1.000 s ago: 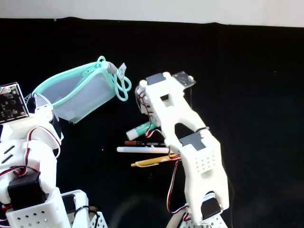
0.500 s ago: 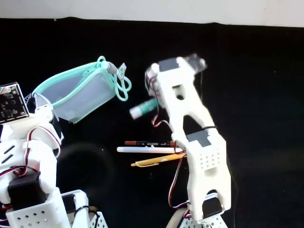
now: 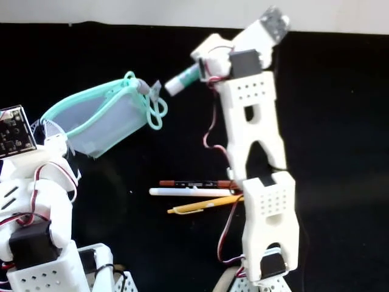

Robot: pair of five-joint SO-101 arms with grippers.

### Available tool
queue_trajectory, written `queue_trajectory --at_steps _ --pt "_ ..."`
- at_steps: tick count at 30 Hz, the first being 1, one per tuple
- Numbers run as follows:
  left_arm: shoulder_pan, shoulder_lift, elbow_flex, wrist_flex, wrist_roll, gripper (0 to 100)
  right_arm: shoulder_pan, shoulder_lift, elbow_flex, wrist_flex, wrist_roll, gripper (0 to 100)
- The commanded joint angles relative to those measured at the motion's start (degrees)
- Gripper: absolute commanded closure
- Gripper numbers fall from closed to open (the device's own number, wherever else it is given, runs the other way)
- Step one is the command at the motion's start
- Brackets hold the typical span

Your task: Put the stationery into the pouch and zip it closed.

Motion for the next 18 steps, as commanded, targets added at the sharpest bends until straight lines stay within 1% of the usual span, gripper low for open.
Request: queue_trajectory --at_steps 1,5,10,15,18 --pt "-0.48 0.31 0.31 0.53 0.09 99 0.75 -1.01 -7.34 0.31 4.75 99.4" --pt "-0.48 0.22 0.31 0.53 0.09 99 0.66 -1.01 -14.20 0.22 11.43 99.4" --pt "-0.40 0.22 0.31 0.53 0.09 99 0.48 -1.01 -22.99 0.31 17.85 99.4" --pt "-0.40 0.22 0.31 0.53 0.09 99 -3.12 -1.01 -28.35 0.22 23.30 99.4" --pt "-0.40 0.22 0.31 0.53 0.09 99 -5.85 -1.10 -28.70 -0.13 25.05 99.4"
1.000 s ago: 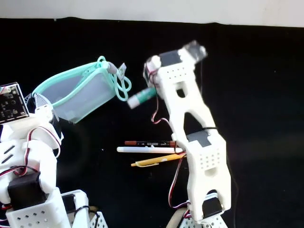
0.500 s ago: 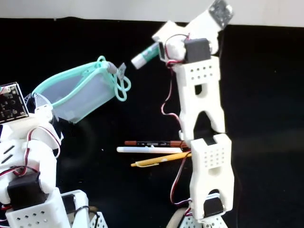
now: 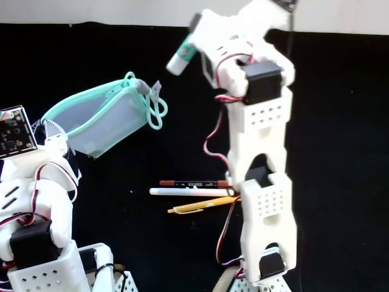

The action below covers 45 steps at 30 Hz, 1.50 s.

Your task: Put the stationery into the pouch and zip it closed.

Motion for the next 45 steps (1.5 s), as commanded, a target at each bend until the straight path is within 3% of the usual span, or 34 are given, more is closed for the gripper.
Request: queue_trajectory --at_steps 1,8,21,32,45 --pt "-0.40 0.31 0.31 0.53 0.09 99 -3.30 -1.01 -6.11 -0.31 2.37 99.4" --pt "-0.40 0.31 0.40 0.53 0.09 99 -6.20 -3.12 -6.20 -5.93 2.37 99.4" --pt "-0.40 0.31 0.40 0.53 0.09 99 -20.09 -11.12 -6.11 -6.81 7.21 99.4" --pt "-0.40 0.31 0.40 0.53 0.09 99 -24.75 -11.12 -6.02 -6.81 7.12 99.4" --pt "-0.40 0.31 0.48 0.53 0.09 99 -25.01 -3.47 -6.37 -9.63 6.95 99.4"
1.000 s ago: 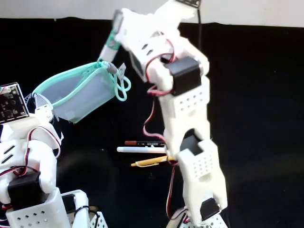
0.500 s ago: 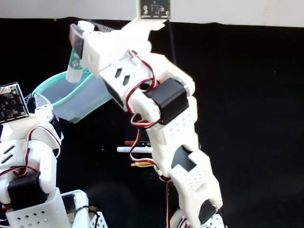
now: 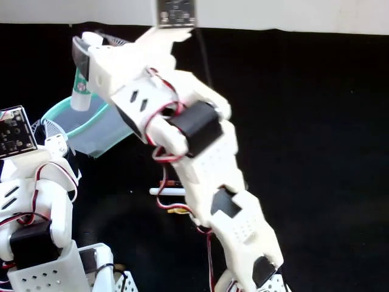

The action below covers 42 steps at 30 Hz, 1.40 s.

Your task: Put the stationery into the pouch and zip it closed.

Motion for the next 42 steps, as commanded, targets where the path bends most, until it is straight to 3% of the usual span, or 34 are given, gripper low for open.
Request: queue_trajectory --at_steps 1,29,36,40,42 --pt "-0.40 0.31 0.40 0.53 0.09 99 -0.48 0.40 -5.93 -1.27 0.62 99.4" --pt "-0.57 0.31 3.65 0.18 0.09 99 -0.40 9.27 -5.76 2.86 0.70 99.4" --pt "-0.48 0.31 3.65 0.18 0.09 99 -3.21 8.84 -5.76 5.58 0.97 99.3" --pt "-0.48 0.31 3.65 0.18 0.09 99 -6.37 6.55 -5.67 12.70 9.49 98.1" --pt "-0.48 0.31 3.65 0.18 0.09 99 -6.99 4.97 -5.67 15.16 15.47 92.0"
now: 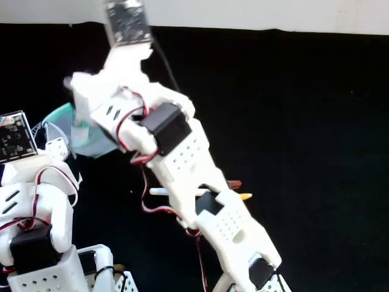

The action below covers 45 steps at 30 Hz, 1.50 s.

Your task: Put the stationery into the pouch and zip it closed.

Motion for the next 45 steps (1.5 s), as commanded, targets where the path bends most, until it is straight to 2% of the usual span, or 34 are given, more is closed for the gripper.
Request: queue_trajectory --at_steps 1,4,6,19,29,42,45 --pt "-0.48 0.40 1.10 0.35 0.09 99 -1.45 -3.30 -4.18 5.14 10.11 87.4" --pt "-0.48 0.40 1.10 0.35 0.09 99 -1.36 -4.97 -4.18 7.16 11.96 74.1" --pt "-0.48 0.40 1.10 0.35 0.09 99 -1.36 -5.58 -4.18 7.34 11.60 71.5" --pt "-0.40 0.40 1.10 0.35 0.09 99 -1.36 -6.11 -4.26 7.08 11.87 72.8" --pt "-0.40 0.40 1.10 0.26 0.09 99 1.89 -15.16 -4.18 7.87 11.96 72.8" --pt "-0.40 0.40 1.10 0.26 0.09 99 15.25 -16.75 -4.18 8.04 12.04 72.9" --pt "-0.40 0.40 1.10 0.26 0.09 99 18.77 -17.36 -4.09 8.22 17.32 73.2"
